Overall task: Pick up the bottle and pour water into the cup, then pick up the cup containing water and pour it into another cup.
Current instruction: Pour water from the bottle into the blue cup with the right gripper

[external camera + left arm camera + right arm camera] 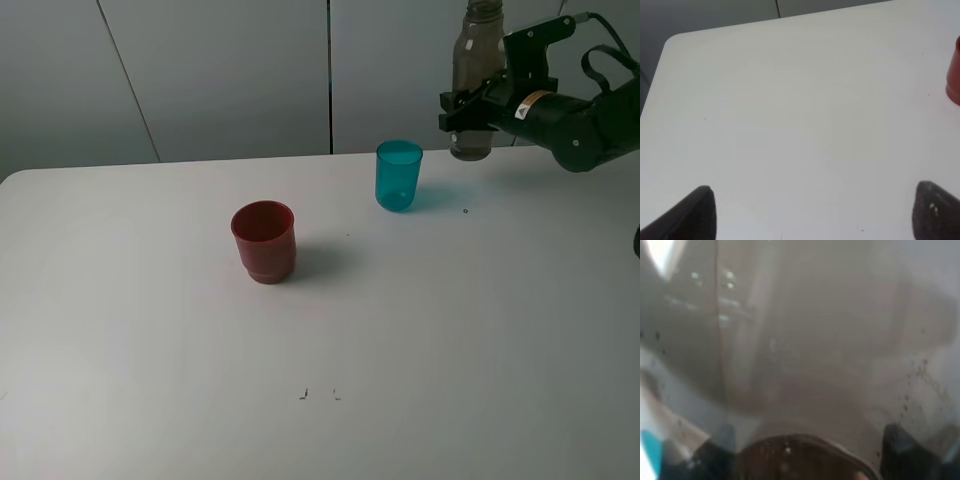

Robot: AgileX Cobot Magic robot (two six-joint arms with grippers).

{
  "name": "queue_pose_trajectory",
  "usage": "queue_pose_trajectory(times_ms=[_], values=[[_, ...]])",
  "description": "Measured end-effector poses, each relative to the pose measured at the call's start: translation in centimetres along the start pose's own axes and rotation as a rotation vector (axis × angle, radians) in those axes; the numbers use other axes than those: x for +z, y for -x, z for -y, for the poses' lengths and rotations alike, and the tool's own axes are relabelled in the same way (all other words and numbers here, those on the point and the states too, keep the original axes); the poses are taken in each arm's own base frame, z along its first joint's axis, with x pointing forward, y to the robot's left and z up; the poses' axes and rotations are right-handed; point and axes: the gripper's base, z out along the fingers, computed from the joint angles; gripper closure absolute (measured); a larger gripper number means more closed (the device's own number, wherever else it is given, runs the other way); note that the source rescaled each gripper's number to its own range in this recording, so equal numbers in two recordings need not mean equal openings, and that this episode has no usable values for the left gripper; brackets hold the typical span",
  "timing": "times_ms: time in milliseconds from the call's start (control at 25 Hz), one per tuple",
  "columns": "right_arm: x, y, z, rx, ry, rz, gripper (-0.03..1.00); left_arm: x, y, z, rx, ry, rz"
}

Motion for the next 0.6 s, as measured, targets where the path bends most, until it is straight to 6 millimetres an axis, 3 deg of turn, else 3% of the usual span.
queue_pose_trajectory(times_ms=[160,600], values=[[0.8,0.8,0.0,-0.062,0.006,0.03,0.96,0.0,0.0,0.0,0.0,0.0,0.0],[1.5,0.3,-0.3,-0.379,0.021,0.025,0.96,0.0,0.0,0.0,0.001,0.002,0.0]])
